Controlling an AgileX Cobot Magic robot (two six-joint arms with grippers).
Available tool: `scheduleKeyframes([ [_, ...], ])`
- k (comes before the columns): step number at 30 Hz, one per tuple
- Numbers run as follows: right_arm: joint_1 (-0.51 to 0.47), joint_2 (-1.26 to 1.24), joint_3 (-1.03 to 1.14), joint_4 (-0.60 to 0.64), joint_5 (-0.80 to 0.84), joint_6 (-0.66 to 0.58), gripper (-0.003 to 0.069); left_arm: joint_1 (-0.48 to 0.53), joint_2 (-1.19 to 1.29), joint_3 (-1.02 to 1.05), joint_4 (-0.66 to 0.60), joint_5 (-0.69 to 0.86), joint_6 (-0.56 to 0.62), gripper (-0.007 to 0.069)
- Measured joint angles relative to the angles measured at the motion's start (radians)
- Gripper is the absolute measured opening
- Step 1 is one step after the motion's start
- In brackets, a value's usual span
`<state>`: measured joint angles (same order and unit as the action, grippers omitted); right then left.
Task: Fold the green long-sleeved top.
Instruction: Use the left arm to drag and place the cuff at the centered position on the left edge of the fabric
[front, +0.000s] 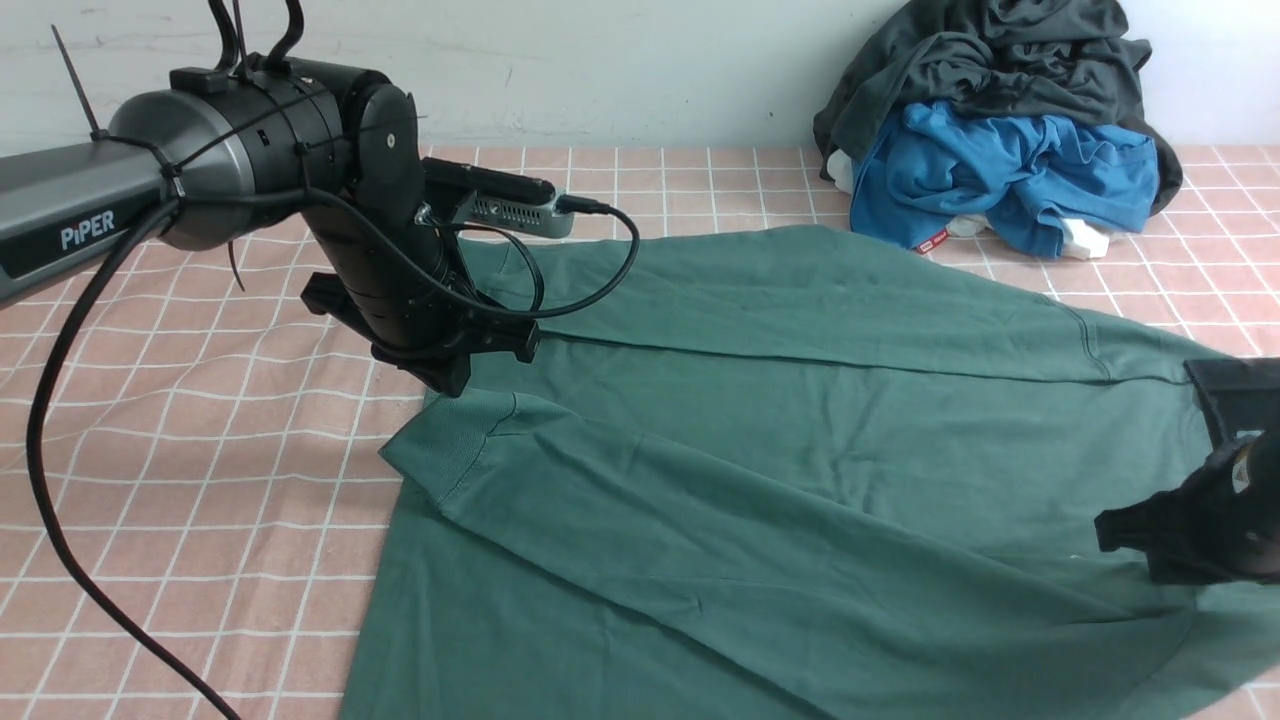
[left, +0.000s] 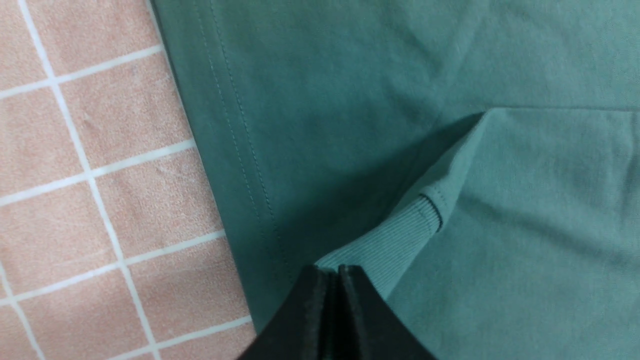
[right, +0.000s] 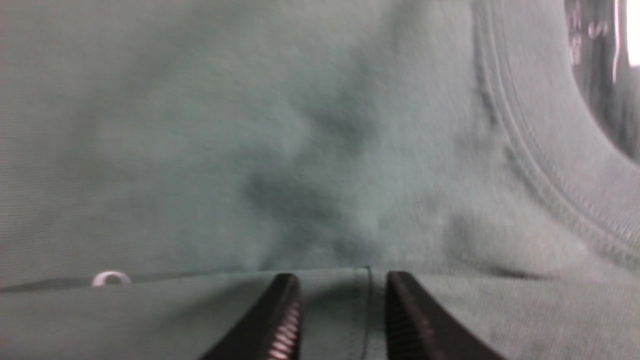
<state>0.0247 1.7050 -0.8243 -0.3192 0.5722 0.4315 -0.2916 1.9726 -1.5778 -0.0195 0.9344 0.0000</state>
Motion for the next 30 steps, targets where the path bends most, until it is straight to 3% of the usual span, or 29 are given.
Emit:
scheduleKeyframes([
  [1, -0.006, 0.009, -0.003, 0.0, -0.004, 0.007, 0.033, 0.0, 0.0, 0.0, -0.001, 0.0, 0.0, 0.0006],
  [3, -0.008, 0.013, -0.007, 0.003, -0.003, 0.011, 0.0356, 0.0, 0.0, 0.0, -0.001, 0.0, 0.0, 0.0006],
  [6, -0.008, 0.02, -0.012, 0.021, -0.002, 0.012, 0.0334, 0.0, 0.0, 0.0, -0.001, -0.003, 0.01, 0.0006],
  [11, -0.008, 0.021, -0.02, 0.052, -0.007, 0.0, 0.0064, 0.0, 0.0, 0.0, -0.001, -0.012, 0.025, 0.0006],
  [13, -0.009, 0.013, -0.02, 0.047, -0.007, -0.004, 0.0017, 0.0, 0.0, 0.0, -0.001, -0.012, 0.025, 0.0006],
  [22, -0.009, -0.118, -0.01, 0.027, 0.0, -0.005, 0.0003, 0.0, 0.0, 0.0, -0.001, -0.022, 0.031, 0.0006],
  [30, -0.009, -0.173, -0.009, -0.105, -0.016, 0.097, 0.0003, 0.0, 0.0, 0.0, 0.0, -0.104, 0.034, 0.0006],
])
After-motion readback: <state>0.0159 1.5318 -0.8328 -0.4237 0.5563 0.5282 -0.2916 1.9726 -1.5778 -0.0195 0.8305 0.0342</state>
